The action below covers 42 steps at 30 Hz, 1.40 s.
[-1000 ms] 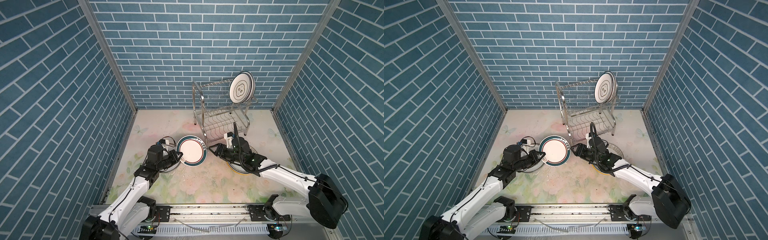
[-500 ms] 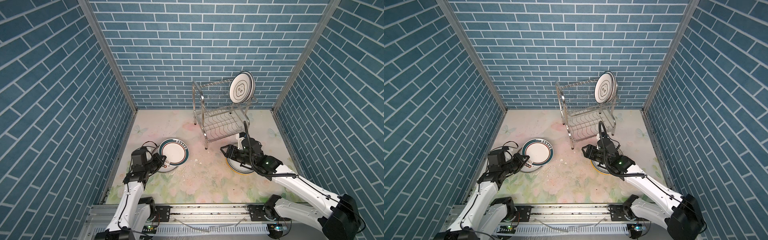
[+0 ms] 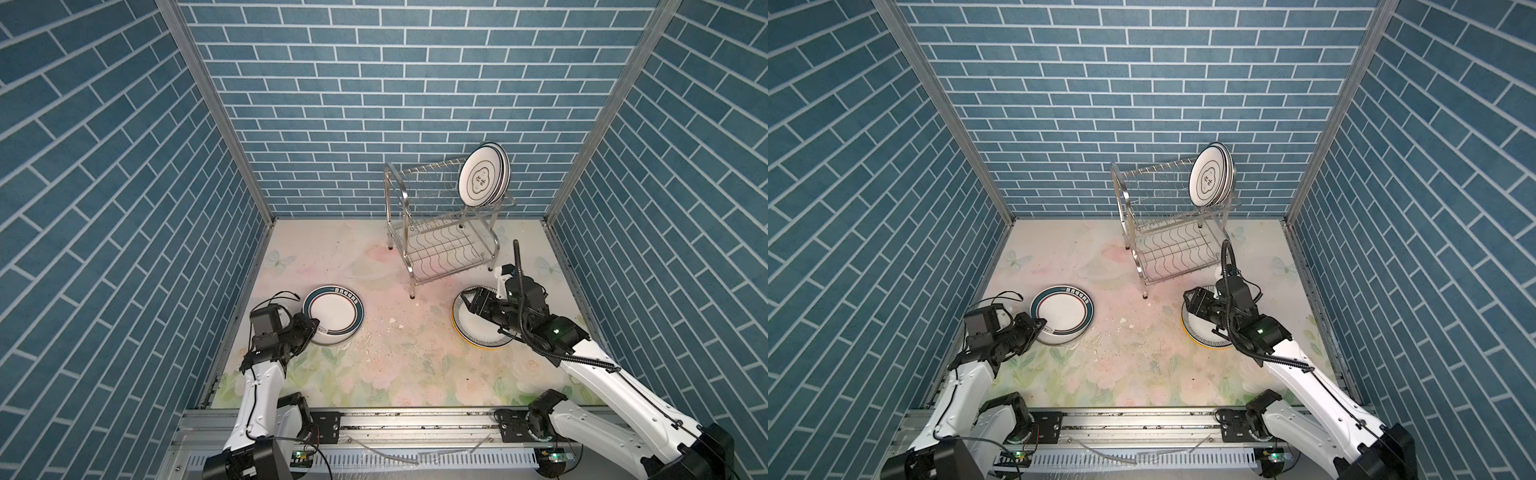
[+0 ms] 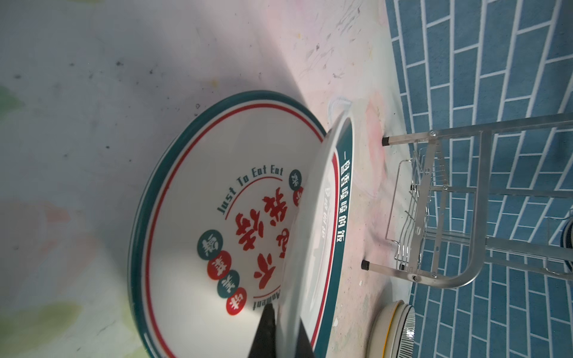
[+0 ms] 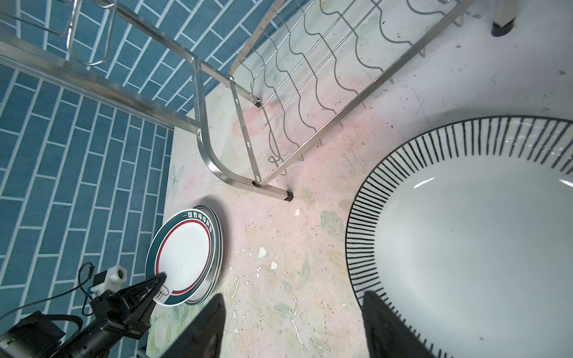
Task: Unload the plates from the dish rack
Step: Place the plate among the plates.
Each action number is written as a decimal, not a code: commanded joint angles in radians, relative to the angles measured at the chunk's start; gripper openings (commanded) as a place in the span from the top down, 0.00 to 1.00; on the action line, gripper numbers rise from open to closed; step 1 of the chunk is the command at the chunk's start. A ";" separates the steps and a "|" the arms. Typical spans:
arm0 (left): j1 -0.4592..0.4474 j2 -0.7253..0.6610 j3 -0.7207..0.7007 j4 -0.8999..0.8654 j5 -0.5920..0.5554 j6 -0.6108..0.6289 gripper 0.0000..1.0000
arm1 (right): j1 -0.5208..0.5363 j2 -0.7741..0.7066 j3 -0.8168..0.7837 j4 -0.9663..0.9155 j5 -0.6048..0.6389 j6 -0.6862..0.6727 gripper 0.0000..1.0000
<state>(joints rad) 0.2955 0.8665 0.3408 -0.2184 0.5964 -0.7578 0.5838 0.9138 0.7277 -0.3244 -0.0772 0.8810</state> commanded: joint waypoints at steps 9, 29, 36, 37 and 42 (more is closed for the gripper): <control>0.005 0.043 -0.014 0.061 0.032 0.044 0.84 | -0.016 -0.016 -0.034 -0.019 -0.039 -0.042 0.30; 0.005 0.034 0.026 -0.102 -0.081 0.071 0.27 | -0.019 -0.018 -0.055 -0.005 -0.037 -0.044 0.30; 0.004 0.082 0.068 -0.154 -0.115 0.103 0.01 | -0.027 -0.023 -0.051 -0.027 -0.016 -0.074 0.30; 0.001 0.091 0.072 -0.158 -0.119 0.105 0.01 | -0.030 -0.026 -0.051 -0.029 -0.016 -0.079 0.30; -0.023 0.102 0.094 -0.195 -0.153 0.116 0.01 | -0.035 -0.033 -0.046 -0.043 -0.016 -0.104 0.30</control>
<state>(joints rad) 0.2829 0.9646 0.4191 -0.3298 0.4965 -0.6682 0.5545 0.8989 0.6945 -0.3367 -0.1074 0.8238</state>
